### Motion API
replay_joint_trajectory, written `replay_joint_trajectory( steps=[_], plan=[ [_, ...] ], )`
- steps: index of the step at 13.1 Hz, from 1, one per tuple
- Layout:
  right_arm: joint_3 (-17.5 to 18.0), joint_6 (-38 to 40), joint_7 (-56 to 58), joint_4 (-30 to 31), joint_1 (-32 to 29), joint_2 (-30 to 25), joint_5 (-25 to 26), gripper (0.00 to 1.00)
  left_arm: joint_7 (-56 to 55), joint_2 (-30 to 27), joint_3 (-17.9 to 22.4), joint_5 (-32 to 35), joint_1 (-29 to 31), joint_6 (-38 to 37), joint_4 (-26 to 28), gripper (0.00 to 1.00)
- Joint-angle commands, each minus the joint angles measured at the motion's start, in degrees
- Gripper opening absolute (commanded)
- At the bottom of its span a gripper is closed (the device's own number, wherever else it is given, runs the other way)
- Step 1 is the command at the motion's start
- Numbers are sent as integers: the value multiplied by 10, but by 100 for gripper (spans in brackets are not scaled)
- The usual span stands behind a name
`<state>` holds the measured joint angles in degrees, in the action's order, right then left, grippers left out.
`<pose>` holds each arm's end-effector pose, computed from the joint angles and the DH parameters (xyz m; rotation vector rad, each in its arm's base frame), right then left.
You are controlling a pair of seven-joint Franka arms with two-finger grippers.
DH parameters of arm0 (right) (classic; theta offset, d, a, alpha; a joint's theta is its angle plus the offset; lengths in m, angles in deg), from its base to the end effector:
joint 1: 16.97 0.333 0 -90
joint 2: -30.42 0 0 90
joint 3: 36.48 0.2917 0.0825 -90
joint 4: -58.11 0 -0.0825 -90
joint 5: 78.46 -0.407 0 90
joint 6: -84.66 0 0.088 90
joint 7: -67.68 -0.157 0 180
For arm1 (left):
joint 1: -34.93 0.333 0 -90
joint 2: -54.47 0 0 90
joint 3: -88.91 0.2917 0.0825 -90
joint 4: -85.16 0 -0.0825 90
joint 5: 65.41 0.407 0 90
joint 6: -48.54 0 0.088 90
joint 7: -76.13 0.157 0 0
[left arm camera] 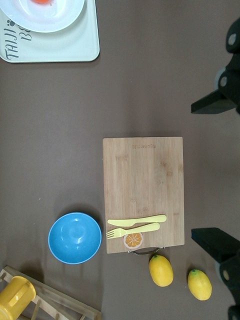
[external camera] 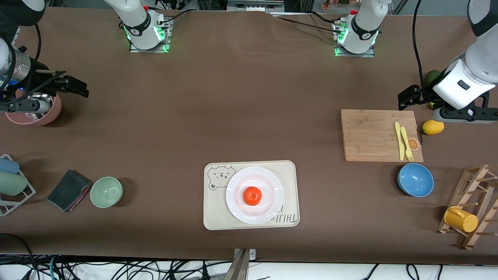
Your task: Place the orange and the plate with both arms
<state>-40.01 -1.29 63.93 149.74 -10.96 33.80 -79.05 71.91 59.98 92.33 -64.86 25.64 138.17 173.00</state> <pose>0.5737 0.0272 0.4971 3.1297 -0.0351 -0.2480 0.5957 -0.0609 0.5117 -3.1187 0.0454 0.0985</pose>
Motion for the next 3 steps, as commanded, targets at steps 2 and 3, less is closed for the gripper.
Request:
replay_joint_trajectory(
  steps=[2, 3],
  plan=[
    [2, 0, -6, 1, -1, -3, -9, 100, 6, 6, 1, -10, 0, -11, -16, 100],
    [1, 0, -6, 1, -1, -3, -9, 100, 6, 6, 1, -10, 0, -11, -17, 100]
  ],
)
